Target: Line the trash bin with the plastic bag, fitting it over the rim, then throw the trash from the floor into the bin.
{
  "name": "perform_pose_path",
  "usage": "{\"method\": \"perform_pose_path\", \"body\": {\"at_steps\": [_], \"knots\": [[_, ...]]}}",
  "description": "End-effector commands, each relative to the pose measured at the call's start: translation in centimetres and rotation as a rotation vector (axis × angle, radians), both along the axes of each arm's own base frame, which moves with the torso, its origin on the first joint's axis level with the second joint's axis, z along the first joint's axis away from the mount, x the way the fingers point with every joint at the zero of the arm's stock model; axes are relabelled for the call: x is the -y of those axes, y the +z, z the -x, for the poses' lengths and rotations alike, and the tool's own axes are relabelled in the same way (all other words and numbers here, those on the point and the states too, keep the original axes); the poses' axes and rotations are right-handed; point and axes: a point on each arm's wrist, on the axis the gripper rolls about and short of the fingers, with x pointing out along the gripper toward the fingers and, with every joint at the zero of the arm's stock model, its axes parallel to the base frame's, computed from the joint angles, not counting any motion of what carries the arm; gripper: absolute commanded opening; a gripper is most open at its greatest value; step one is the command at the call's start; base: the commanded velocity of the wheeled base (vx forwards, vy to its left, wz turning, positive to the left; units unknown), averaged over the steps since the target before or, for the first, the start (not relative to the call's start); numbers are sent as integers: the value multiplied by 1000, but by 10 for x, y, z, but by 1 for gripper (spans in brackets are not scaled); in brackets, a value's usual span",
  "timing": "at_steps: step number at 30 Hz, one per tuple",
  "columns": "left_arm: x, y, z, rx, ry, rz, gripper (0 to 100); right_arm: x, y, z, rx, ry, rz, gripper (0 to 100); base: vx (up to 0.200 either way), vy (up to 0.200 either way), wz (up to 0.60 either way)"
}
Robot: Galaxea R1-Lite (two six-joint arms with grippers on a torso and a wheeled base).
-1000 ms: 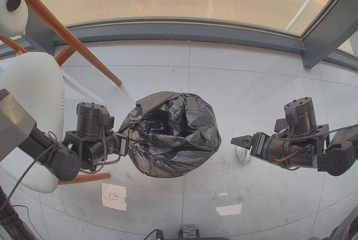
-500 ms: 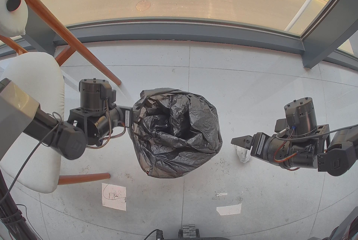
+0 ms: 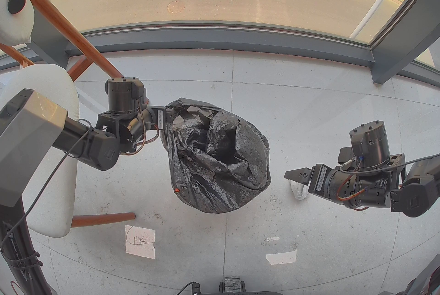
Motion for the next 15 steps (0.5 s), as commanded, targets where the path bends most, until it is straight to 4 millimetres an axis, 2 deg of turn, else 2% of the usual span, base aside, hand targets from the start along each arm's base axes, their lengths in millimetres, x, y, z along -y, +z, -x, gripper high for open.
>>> {"method": "perform_pose_path", "body": {"at_steps": [1, 5, 12, 15], "knots": [[-8, -35, 7, -110, 18, -32, 100, 0, 0, 0, 0, -2, -3, 100, 0, 0, 0], [-11, -48, 18, -166, 17, -48, 100, 0, 0, 0, -1, -2, -2, 100, 0, 0, 0], [-14, -33, 40, -161, -3, -50, 100, 0, 0, 0, -1, 0, -1, 100, 0, 0, 0], [-16, -40, 47, -191, -4, -62, 100, 0, 0, 0, -1, -1, -2, 100, 0, 0, 0]]}}
